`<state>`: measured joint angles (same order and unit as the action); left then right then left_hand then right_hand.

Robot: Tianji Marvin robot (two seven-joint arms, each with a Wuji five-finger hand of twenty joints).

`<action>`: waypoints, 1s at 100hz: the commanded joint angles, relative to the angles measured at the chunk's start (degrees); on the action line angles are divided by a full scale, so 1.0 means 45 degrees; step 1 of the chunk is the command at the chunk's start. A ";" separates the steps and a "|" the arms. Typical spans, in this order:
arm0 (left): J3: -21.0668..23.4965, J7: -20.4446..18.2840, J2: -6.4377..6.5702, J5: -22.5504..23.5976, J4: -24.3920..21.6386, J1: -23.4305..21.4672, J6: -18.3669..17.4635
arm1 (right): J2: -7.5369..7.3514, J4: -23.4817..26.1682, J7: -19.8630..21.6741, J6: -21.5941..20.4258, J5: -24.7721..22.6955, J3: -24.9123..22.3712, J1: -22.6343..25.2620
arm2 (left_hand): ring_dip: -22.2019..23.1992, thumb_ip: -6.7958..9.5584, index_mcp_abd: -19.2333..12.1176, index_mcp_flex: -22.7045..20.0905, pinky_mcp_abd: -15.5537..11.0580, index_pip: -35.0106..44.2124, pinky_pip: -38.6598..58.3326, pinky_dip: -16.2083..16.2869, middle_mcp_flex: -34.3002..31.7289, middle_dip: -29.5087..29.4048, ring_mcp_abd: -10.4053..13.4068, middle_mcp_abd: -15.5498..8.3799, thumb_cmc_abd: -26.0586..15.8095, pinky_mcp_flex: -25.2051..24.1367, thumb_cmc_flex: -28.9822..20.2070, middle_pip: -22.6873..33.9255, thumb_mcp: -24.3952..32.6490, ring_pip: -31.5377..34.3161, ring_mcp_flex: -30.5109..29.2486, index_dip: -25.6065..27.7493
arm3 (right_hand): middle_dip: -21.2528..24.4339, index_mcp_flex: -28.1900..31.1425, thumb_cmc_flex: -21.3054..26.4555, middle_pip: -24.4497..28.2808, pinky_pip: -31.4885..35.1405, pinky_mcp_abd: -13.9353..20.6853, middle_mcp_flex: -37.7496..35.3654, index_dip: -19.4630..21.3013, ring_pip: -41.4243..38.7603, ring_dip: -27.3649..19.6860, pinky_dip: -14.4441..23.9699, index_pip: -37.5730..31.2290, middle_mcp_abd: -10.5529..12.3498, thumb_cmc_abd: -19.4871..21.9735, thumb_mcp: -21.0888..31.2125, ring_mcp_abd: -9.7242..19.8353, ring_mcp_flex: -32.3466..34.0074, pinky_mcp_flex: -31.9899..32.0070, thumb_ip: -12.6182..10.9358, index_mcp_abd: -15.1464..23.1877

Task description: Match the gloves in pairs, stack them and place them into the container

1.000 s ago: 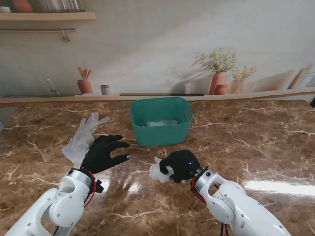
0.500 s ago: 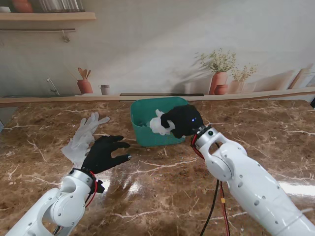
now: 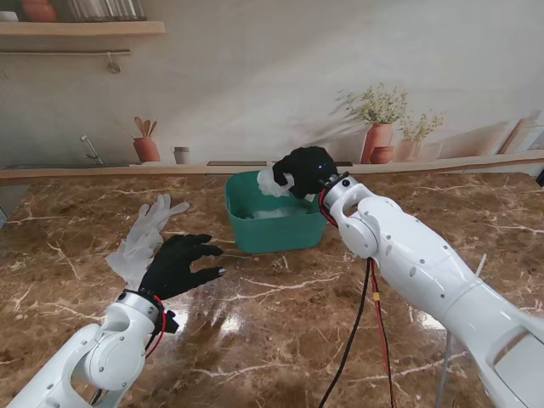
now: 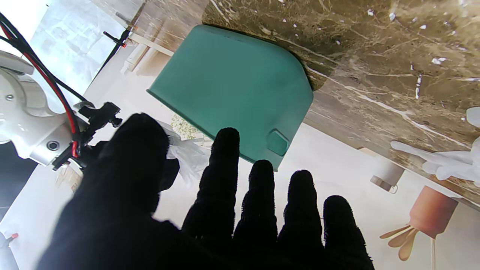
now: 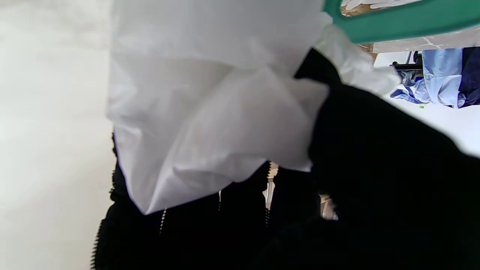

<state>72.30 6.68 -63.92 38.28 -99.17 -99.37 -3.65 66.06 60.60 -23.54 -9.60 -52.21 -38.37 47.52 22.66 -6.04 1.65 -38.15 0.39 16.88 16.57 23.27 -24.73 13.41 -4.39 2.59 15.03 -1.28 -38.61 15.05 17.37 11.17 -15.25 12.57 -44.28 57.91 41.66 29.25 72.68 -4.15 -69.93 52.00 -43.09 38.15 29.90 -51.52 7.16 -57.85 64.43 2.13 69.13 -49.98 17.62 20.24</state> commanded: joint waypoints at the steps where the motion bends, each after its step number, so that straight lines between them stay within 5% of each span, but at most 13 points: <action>1: 0.0013 -0.0023 0.0006 0.0013 -0.0072 -0.0109 0.0124 | 0.0381 -0.0850 -0.0111 0.0155 0.0323 0.0391 -0.0516 | -0.0178 0.0416 -0.0086 0.0098 -0.0178 -0.0075 -0.0410 0.0057 -0.0171 -0.0102 0.0524 -0.0315 -0.0556 -0.0239 -0.0252 -0.0227 -0.0387 -0.0324 0.0074 -0.0056 | -0.0386 -0.0196 0.0235 0.0313 0.0098 0.0117 0.0007 0.0081 -0.0069 0.0193 0.0297 -0.0346 0.0618 0.0340 0.0177 0.0283 -0.0005 0.0182 -0.0204 0.0407; 20: 0.0069 -0.0135 0.0021 -0.0019 -0.0132 -0.0135 0.0181 | 0.0888 -0.2353 -0.0440 0.0097 0.1084 0.1504 -0.1382 | -0.0182 0.0415 -0.0092 0.0083 -0.0185 -0.0072 -0.0486 0.0062 -0.0143 -0.0103 0.0531 -0.0327 -0.0546 -0.0252 -0.0280 -0.0229 -0.0390 -0.0328 0.0096 -0.0055 | -0.0441 -0.1106 -0.0634 0.0225 -0.0115 0.0044 0.0561 -0.0645 0.0374 0.0384 0.0546 -0.0215 0.0591 0.0696 0.0210 0.0353 -0.0517 0.0889 -0.0011 0.0437; 36: 0.0175 -0.0172 0.0028 0.0024 -0.0244 -0.0194 0.0203 | 0.0984 -0.2601 0.0241 0.0179 0.1541 0.1752 -0.1560 | -0.0180 0.0415 -0.0124 0.0062 -0.0172 -0.0043 -0.0463 0.0116 -0.0052 -0.0106 0.0433 -0.0259 -0.0571 -0.0213 -0.0294 -0.0245 -0.0393 -0.0326 0.0154 -0.0041 | 0.0601 -0.2481 -0.2309 -0.0552 -0.0992 0.0016 0.1711 -0.3374 0.1844 -0.0426 0.0525 0.0123 0.0236 0.1462 -0.0189 0.0376 -0.1581 0.2087 -0.0005 -0.0262; 44: 0.0215 -0.0172 0.0033 0.0072 -0.0285 -0.0229 0.0204 | 0.0998 -0.2763 0.0441 0.0262 0.1613 0.1904 -0.1692 | -0.0180 0.0413 -0.0148 0.0071 -0.0170 -0.0033 -0.0449 0.0133 -0.0046 -0.0105 0.0448 -0.0265 -0.0576 -0.0210 -0.0281 -0.0238 -0.0401 -0.0317 0.0165 -0.0035 | 0.1363 -0.2657 -0.2766 -0.0851 -0.1391 0.0006 0.2116 -0.3907 0.2345 -0.0721 0.0447 0.0347 0.0179 0.1582 -0.0324 0.0348 -0.1973 0.2465 -0.0017 -0.0383; 52: 0.0237 -0.0184 0.0038 0.0095 -0.0295 -0.0251 0.0208 | 0.0952 -0.2690 0.0832 0.0414 0.1707 0.1874 -0.1689 | -0.0185 0.0413 -0.0164 0.0066 -0.0171 -0.0018 -0.0444 0.0142 -0.0035 -0.0109 0.0465 -0.0267 -0.0567 -0.0210 -0.0278 -0.0243 -0.0414 -0.0317 0.0179 -0.0028 | 0.2954 -0.2583 -0.3886 -0.1178 -0.1972 -0.0067 0.2940 -0.4116 0.2935 -0.0979 0.0611 0.2023 0.0037 0.2181 -0.0470 0.0251 -0.2690 0.3142 -0.0401 -0.1007; 56: 0.0244 -0.0197 0.0041 0.0102 -0.0301 -0.0259 0.0209 | 0.0890 -0.2550 0.1156 0.0503 0.1742 0.1799 -0.1646 | -0.0188 0.0413 -0.0167 0.0066 -0.0161 -0.0012 -0.0447 0.0144 -0.0024 -0.0112 0.0455 -0.0268 -0.0574 -0.0220 -0.0272 -0.0248 -0.0419 -0.0319 0.0185 -0.0025 | 0.3206 -0.2415 -0.4546 -0.1452 -0.2189 -0.0109 0.3232 -0.4048 0.3174 -0.1068 0.0697 0.3279 -0.0019 0.2622 -0.0553 0.0181 -0.2995 0.3434 -0.1291 -0.1457; 57: 0.0245 -0.0202 0.0042 0.0104 -0.0303 -0.0261 0.0210 | 0.0870 -0.2501 0.1238 0.0527 0.1749 0.1775 -0.1630 | -0.0188 0.0413 -0.0169 0.0071 -0.0155 -0.0013 -0.0448 0.0144 -0.0014 -0.0114 0.0462 -0.0267 -0.0573 -0.0223 -0.0274 -0.0253 -0.0419 -0.0320 0.0188 -0.0025 | 0.3321 -0.2340 -0.4931 -0.1582 -0.2295 -0.0130 0.3362 -0.3846 0.3265 -0.1097 0.0758 0.3883 -0.0037 0.2849 -0.0565 0.0166 -0.3126 0.3576 -0.1859 -0.1631; 59: 0.0249 -0.0213 0.0045 0.0108 -0.0307 -0.0264 0.0212 | 0.0831 -0.2414 0.1377 0.0556 0.1758 0.1726 -0.1602 | -0.0191 0.0414 -0.0160 0.0073 -0.0162 -0.0011 -0.0450 0.0145 -0.0012 -0.0115 0.0490 -0.0262 -0.0569 -0.0223 -0.0277 -0.0256 -0.0421 -0.0322 0.0190 -0.0024 | 0.3463 -0.2358 -0.5150 -0.1769 -0.2385 -0.0173 0.3486 -0.3815 0.3379 -0.1140 0.0815 0.4467 -0.0064 0.2939 -0.0760 0.0110 -0.3259 0.3704 -0.2059 -0.1721; 79: 0.0249 -0.0245 0.0052 0.0105 -0.0283 -0.0225 0.0148 | 0.0411 -0.1516 0.2918 0.0818 0.1718 0.1317 -0.1350 | -0.0199 0.0416 -0.0229 -0.0009 -0.0150 0.0045 -0.0499 0.0146 -0.0005 -0.0123 0.0461 -0.0273 -0.0574 -0.0246 -0.0272 -0.0263 -0.0443 -0.0336 0.0205 0.0000 | 0.4659 -0.3733 -0.6476 -0.3416 -0.3541 -0.0294 0.5154 -0.4856 0.5080 -0.1932 0.1024 0.6964 -0.0221 0.3239 -0.1931 -0.0310 -0.4756 0.4996 -0.2121 -0.1781; 100: 0.0229 -0.0265 0.0058 0.0096 -0.0227 -0.0185 0.0080 | 0.0203 -0.1066 0.3725 0.0858 0.1794 0.1013 -0.1152 | -0.0202 0.0420 -0.0275 -0.0045 -0.0142 0.0101 -0.0585 0.0153 0.0026 -0.0141 0.0361 -0.0234 -0.0602 -0.0278 -0.0272 -0.0294 -0.0481 -0.0362 0.0258 0.0028 | 0.5334 -0.4147 -0.6723 -0.4073 -0.4253 -0.0519 0.5983 -0.5503 0.5989 -0.2407 0.1269 0.7597 -0.0378 0.3392 -0.2265 -0.0813 -0.5358 0.5483 -0.2152 -0.0692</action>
<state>73.48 5.63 -63.75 38.65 -100.35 -100.06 -3.20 67.44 55.56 -7.37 -5.98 -44.33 -33.60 42.14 22.62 -6.03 1.65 -38.15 0.39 16.89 16.31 23.27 -24.73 13.38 -4.38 2.59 14.94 -1.29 -38.66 15.05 16.80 11.17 -15.25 12.57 -21.69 41.05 14.23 12.06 55.15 -5.58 -44.66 28.01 -17.55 28.88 33.62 -18.49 6.04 -42.86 55.27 -0.25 46.48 -26.36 10.64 15.89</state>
